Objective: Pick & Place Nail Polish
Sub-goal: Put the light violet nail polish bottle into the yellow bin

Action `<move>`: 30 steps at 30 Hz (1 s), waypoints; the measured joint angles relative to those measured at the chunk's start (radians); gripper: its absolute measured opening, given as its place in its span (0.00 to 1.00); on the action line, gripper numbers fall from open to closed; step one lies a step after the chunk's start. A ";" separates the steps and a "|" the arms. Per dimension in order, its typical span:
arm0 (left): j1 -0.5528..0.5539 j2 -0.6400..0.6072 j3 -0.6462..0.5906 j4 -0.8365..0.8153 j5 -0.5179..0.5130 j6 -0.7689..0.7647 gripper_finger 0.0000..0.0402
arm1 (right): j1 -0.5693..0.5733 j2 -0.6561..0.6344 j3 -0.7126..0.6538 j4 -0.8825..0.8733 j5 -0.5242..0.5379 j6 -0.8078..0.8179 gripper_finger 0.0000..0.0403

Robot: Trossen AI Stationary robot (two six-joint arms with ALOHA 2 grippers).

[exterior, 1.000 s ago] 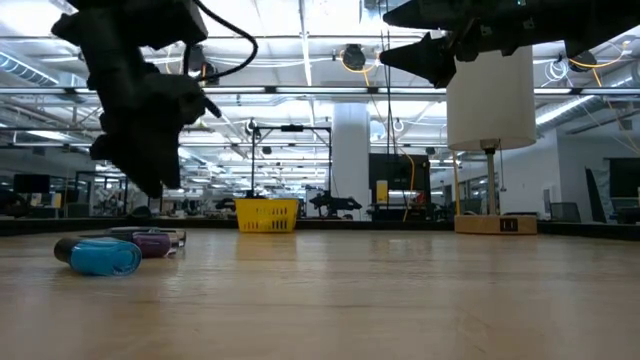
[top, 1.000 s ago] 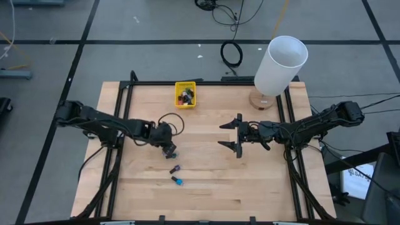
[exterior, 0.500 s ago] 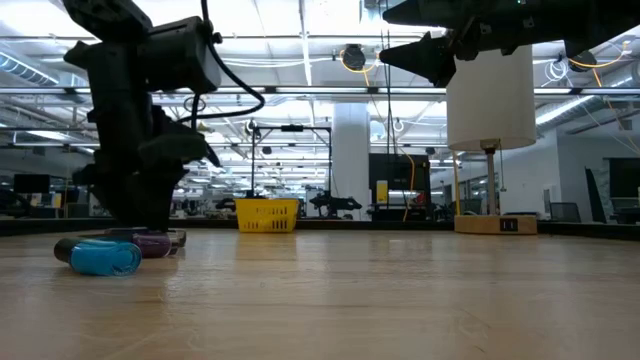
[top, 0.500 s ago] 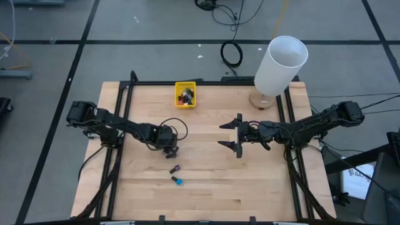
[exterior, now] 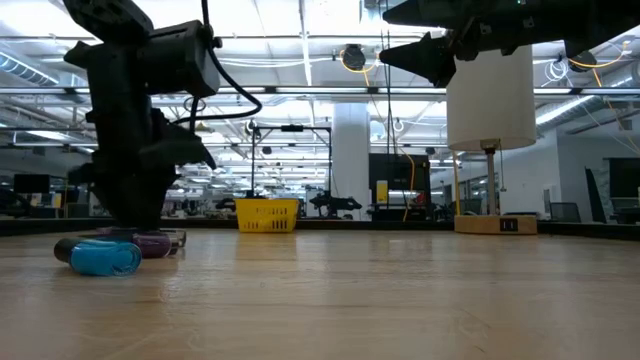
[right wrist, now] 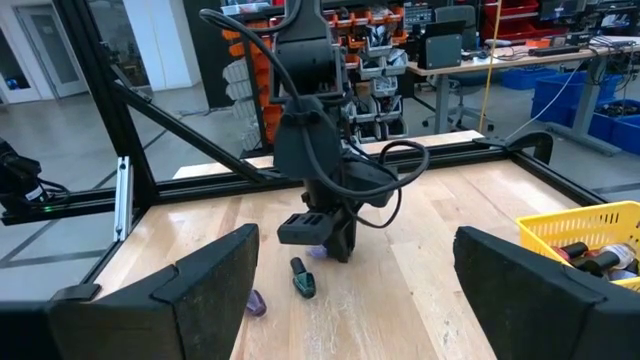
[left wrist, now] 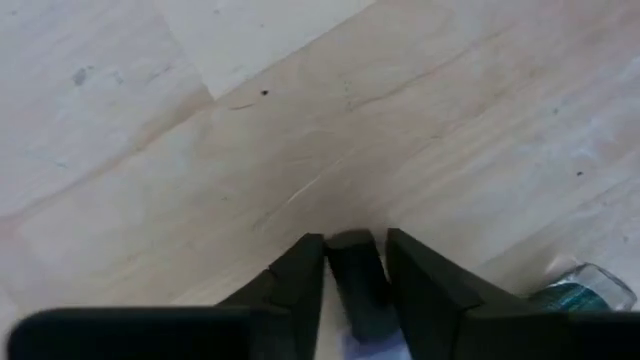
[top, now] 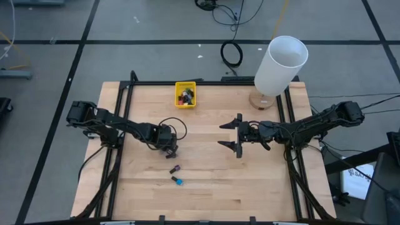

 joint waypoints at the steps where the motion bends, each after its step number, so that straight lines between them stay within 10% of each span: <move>1: 0.000 0.000 0.000 -0.001 -0.003 0.000 0.24 | 0.000 0.000 0.000 0.000 0.000 0.000 0.79; 7: 0.000 0.000 0.000 0.004 -0.012 0.044 0.10 | 0.000 0.000 0.000 0.000 0.000 0.000 0.79; 30: 0.000 -0.192 -0.006 0.296 -0.220 0.378 0.11 | 0.000 0.000 0.000 -0.004 0.000 0.000 0.79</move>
